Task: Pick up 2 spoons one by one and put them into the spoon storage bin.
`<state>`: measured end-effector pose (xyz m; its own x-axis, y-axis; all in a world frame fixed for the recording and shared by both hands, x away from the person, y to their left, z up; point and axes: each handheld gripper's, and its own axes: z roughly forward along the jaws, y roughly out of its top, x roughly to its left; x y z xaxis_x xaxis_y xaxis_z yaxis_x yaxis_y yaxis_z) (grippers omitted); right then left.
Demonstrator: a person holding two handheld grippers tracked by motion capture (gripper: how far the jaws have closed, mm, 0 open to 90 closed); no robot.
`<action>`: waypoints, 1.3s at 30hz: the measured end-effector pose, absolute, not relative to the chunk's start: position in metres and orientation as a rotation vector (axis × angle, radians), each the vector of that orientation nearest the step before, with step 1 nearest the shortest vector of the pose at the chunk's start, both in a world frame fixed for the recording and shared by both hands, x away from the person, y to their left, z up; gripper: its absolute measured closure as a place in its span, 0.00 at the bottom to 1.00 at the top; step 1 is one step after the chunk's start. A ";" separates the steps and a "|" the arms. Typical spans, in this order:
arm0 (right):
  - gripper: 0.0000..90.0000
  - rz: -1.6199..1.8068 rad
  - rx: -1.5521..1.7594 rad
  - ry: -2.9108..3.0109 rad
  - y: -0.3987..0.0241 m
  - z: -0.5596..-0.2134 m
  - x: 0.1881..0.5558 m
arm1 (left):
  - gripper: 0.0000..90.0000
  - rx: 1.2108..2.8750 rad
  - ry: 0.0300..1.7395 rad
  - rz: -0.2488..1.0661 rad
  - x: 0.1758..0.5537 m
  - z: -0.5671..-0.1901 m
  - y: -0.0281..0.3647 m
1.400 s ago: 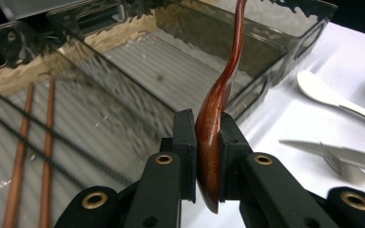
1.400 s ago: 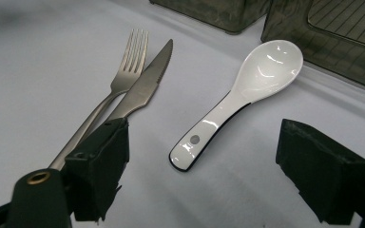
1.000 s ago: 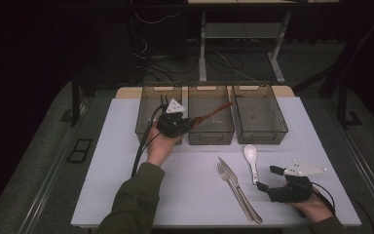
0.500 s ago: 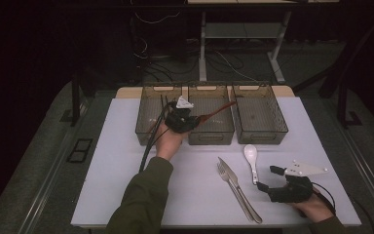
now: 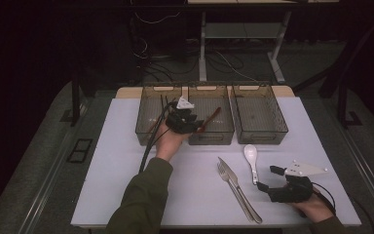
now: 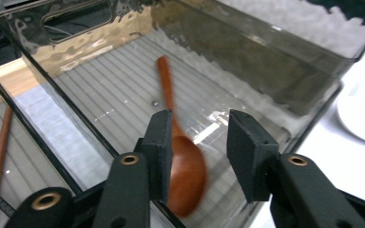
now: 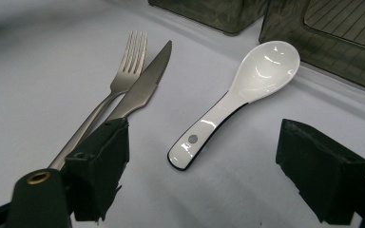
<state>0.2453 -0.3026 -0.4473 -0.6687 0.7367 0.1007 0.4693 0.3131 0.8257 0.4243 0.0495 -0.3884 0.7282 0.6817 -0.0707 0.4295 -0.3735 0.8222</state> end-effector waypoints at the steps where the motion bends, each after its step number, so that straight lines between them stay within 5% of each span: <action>1: 0.20 1.286 1.088 2.289 -0.303 -0.447 0.245 | 0.65 2.024 0.838 0.347 0.423 -0.387 0.050; 28: 0.14 1.289 1.137 2.335 -0.300 -0.435 0.252 | 0.39 1.984 0.694 0.218 0.341 -0.377 0.107; 39: 0.42 1.269 1.155 2.347 -0.288 -0.431 0.258 | 0.24 2.017 0.678 0.219 0.300 -0.404 0.132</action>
